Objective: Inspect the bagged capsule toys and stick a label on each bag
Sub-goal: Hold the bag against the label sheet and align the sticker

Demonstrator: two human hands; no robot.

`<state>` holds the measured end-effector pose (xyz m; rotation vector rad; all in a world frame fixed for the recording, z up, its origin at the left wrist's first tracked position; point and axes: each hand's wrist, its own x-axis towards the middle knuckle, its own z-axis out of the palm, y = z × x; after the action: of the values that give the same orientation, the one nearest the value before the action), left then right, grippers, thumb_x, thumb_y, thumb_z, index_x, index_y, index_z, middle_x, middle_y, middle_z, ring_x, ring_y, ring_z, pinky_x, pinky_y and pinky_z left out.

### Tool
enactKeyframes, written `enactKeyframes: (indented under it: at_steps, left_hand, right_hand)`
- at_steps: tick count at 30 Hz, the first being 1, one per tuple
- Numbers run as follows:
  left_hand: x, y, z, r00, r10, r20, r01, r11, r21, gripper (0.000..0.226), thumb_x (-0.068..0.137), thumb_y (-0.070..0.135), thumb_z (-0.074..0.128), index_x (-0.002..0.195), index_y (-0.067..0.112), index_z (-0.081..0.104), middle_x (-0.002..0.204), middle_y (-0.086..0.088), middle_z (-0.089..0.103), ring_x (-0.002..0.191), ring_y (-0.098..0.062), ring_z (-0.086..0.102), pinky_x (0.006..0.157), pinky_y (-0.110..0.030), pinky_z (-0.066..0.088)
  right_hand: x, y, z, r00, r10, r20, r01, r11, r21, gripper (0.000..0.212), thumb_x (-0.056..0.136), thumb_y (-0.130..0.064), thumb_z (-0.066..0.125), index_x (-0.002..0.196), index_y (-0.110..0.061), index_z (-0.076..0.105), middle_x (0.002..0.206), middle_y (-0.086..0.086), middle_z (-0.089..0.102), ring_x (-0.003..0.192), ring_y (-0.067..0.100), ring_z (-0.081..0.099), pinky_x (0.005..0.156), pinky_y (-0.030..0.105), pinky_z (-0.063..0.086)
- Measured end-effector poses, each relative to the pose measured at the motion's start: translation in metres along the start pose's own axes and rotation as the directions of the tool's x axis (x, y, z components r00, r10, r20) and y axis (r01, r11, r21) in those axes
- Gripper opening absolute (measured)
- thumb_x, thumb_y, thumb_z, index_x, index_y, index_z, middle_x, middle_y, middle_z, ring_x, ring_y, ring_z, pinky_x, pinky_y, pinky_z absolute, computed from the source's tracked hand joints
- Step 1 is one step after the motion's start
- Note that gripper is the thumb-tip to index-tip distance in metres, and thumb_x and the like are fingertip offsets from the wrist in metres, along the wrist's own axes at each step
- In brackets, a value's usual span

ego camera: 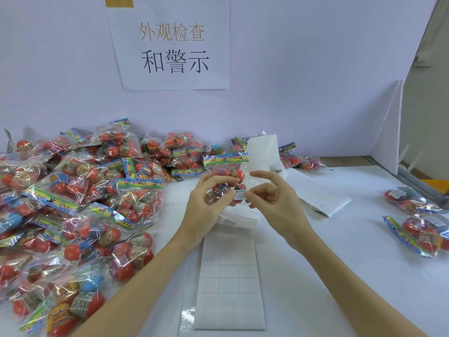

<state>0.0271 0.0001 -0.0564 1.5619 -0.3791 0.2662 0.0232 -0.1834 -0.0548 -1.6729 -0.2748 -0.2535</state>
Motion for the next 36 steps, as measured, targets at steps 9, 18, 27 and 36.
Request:
enactKeyframes:
  at_steps: [9,18,27,36]
  left_hand:
    - [0.000,0.000,0.002,0.999,0.045,0.001,-0.045,0.999,0.030,0.024,0.094,-0.002,0.072,0.113,0.010,0.076,0.128,-0.013,0.057,0.097,-0.018,0.073,0.083,-0.021,0.060]
    - [0.002,-0.002,0.001,0.995,0.079,0.058,-0.077,0.996,-0.037,0.041,0.097,-0.003,0.069,0.131,0.019,0.066,0.132,-0.004,0.066,0.108,-0.029,0.071,0.087,-0.039,0.063]
    - [0.004,0.001,-0.001,0.993,0.075,0.089,-0.064,0.990,-0.128,0.086,0.093,0.002,0.076,0.155,0.044,0.035,0.125,-0.004,0.068,0.114,-0.028,0.071,0.097,-0.041,0.059]
    - [0.006,0.007,-0.003,0.997,0.070,0.013,-0.069,0.997,-0.025,0.092,0.083,0.019,0.089,0.152,0.044,0.034,0.123,-0.005,0.069,0.118,-0.029,0.068,0.096,-0.048,0.059]
  right_hand:
    - [0.000,-0.001,0.001,1.000,0.011,-0.006,-0.011,1.000,-0.004,0.037,0.093,-0.011,0.077,0.126,-0.023,0.064,0.085,0.003,0.077,0.075,0.019,0.072,0.078,0.024,0.059]
    - [-0.002,0.000,0.002,0.993,0.044,-0.110,-0.066,0.977,-0.202,0.034,0.091,-0.028,0.080,0.122,-0.025,0.065,0.088,0.002,0.070,0.079,0.010,0.068,0.076,0.022,0.057]
    - [-0.003,-0.008,-0.002,0.971,0.206,0.118,-0.226,0.956,0.190,0.021,0.090,-0.027,0.078,0.101,-0.009,0.078,0.097,0.019,0.077,0.088,0.020,0.072,0.080,0.024,0.058]
    - [-0.001,-0.006,-0.005,0.945,0.255,0.205,-0.315,0.877,0.364,0.034,0.089,-0.029,0.072,0.114,-0.006,0.075,0.114,0.019,0.075,0.102,0.024,0.070,0.093,0.030,0.055]
